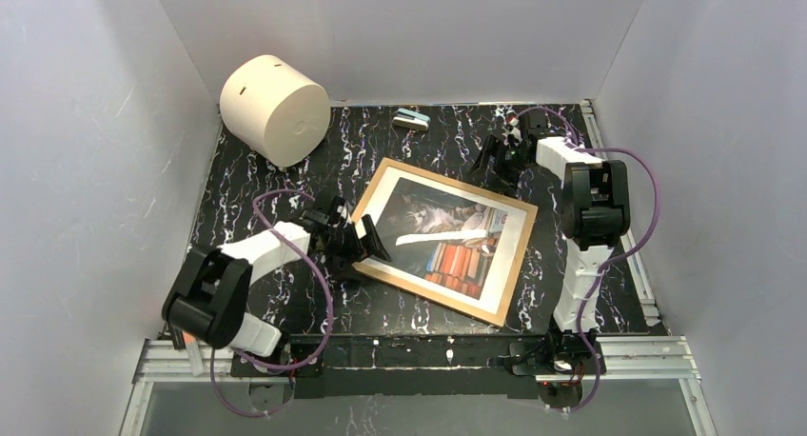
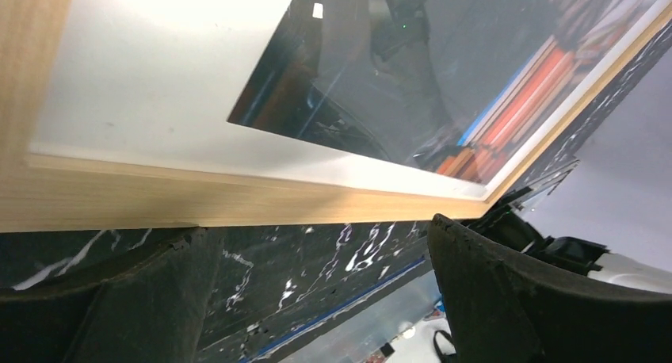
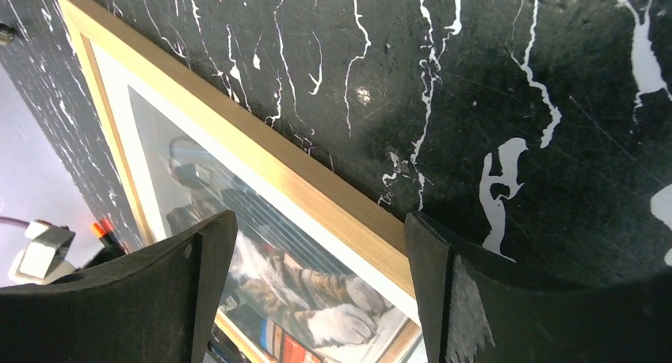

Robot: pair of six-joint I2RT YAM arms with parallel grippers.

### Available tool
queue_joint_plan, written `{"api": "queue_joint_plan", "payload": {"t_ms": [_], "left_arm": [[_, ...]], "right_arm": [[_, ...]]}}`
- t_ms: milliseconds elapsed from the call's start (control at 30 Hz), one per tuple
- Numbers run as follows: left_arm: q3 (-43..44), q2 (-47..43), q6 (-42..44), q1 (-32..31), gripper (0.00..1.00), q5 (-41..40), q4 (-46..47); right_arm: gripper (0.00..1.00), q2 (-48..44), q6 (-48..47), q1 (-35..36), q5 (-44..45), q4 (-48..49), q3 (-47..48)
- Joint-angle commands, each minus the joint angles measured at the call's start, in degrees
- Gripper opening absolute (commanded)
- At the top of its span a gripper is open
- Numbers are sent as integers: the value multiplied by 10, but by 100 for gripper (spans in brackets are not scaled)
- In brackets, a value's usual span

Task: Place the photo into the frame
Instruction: Adjust the photo frame at the center of the board.

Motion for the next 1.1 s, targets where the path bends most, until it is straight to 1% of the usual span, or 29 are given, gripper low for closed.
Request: {"api": "queue_joint_plan", "payload": {"t_ms": [0, 67, 200, 400, 467, 533, 667, 733, 867, 967, 1067], "left_arm": [[60, 66, 29, 27, 98, 8, 56], [99, 103, 41, 42, 98, 12, 62], [180, 188, 50, 67, 98, 26, 78], [308, 297, 58, 71, 98, 43, 91], [325, 317, 49, 69, 98, 57, 103], [320, 323, 44, 70, 98, 67, 118], [299, 318, 51, 69, 98, 53, 124], [287, 303, 54, 69, 98, 33, 112], [251, 245, 63, 70, 98, -27, 77], [228, 184, 85, 70, 98, -84, 33], [222, 117, 113, 70, 98, -148, -23]], "right_arm": [[86, -5, -18, 5, -18, -78, -20], [85, -11, -7, 6, -15, -94, -44], [85, -53, 18, 6, -32, -63, -109], [83, -99, 44, 22, -68, -34, -167], [82, -116, 56, 29, -87, -20, -182], [80, -130, 69, 40, -106, -8, -195], [78, -153, 95, 70, -123, 9, -221], [78, -172, 105, 74, -89, 0, -226], [80, -222, 100, 73, 37, -59, -199], [82, -269, 99, 69, 115, -89, -179], [84, -340, 102, 67, 188, -99, -177]]}}
